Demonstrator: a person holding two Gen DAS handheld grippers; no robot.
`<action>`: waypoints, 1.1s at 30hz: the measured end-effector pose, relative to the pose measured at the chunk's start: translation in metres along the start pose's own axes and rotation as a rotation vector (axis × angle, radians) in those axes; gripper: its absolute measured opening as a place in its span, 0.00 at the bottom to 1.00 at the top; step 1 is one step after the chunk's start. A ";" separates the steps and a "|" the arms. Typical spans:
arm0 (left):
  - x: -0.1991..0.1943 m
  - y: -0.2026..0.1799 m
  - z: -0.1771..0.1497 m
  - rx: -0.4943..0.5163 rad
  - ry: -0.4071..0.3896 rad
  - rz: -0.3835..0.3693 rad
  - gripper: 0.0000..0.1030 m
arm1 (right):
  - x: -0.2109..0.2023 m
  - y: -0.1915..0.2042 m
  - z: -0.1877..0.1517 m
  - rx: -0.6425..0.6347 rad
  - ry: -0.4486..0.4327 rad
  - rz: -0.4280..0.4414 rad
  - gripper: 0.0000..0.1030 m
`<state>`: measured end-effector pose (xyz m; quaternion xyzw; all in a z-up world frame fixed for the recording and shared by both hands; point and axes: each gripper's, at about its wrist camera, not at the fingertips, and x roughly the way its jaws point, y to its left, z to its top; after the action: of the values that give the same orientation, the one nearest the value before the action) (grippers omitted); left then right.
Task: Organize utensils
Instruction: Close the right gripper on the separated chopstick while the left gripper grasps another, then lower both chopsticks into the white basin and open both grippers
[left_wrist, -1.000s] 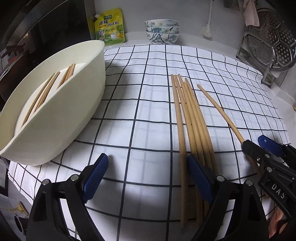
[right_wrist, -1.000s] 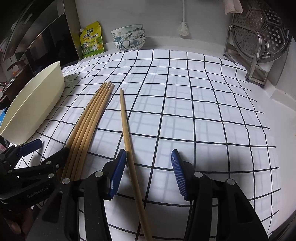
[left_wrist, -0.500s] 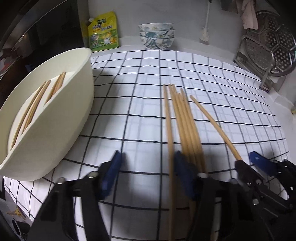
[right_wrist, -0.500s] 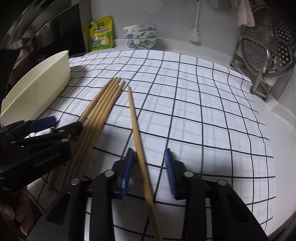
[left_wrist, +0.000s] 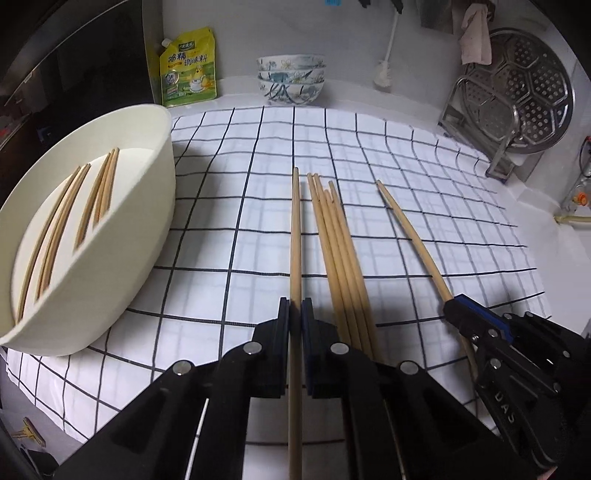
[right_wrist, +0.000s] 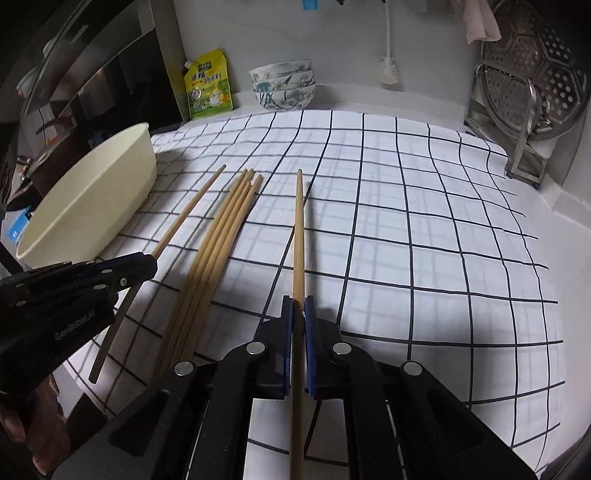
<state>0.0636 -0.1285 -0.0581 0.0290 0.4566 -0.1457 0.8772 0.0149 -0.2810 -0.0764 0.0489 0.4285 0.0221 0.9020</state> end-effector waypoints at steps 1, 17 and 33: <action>-0.006 0.001 0.001 0.003 -0.007 -0.007 0.07 | -0.004 0.000 0.001 0.012 -0.008 0.006 0.06; -0.092 0.103 0.033 -0.064 -0.206 -0.015 0.07 | -0.038 0.103 0.082 -0.056 -0.139 0.158 0.06; -0.062 0.255 0.045 -0.263 -0.174 0.090 0.07 | 0.064 0.258 0.143 -0.178 0.025 0.276 0.06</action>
<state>0.1378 0.1214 -0.0023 -0.0781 0.3922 -0.0470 0.9154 0.1664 -0.0295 -0.0080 0.0267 0.4254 0.1842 0.8857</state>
